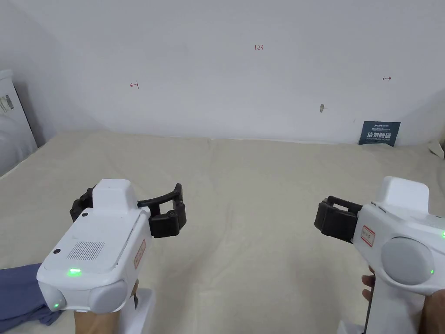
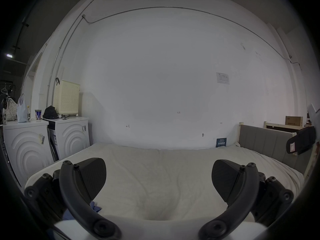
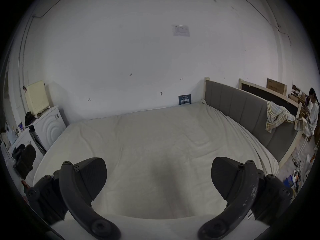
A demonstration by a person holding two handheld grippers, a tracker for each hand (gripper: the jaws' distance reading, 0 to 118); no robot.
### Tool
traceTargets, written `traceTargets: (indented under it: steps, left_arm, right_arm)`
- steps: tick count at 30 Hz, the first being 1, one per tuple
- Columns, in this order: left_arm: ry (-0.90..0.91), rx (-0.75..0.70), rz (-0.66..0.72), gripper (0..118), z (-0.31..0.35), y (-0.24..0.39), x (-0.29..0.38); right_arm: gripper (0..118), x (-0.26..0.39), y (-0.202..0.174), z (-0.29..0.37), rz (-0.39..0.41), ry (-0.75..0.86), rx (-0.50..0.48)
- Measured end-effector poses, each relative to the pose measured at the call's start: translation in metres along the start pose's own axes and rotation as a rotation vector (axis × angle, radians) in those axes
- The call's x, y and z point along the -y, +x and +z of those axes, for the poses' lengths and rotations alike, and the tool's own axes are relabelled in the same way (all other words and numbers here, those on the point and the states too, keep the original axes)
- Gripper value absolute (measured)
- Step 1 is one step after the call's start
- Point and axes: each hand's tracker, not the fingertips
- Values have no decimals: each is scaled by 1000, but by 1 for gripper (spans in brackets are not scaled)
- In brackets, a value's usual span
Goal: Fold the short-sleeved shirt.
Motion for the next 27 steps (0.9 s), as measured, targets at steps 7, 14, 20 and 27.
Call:
traceTargets:
  steps: [7,14,20,27]
  left_arm:
    - [2,2,-6,118,1,1,0]
    - [10,4,-4,118,2,1,-2]
    - [18,-1,-8,118,3,2,-2]
    - [31,-19,-18,118,4,4,-1]
  right_arm:
    - [118,6,7,-14,-5,-8,11]
    - [118,18,6,-14,46,216,12]
    - [118,28,9,-5,77,401,-64]
    - [118,28,5,12,105,464,-62]
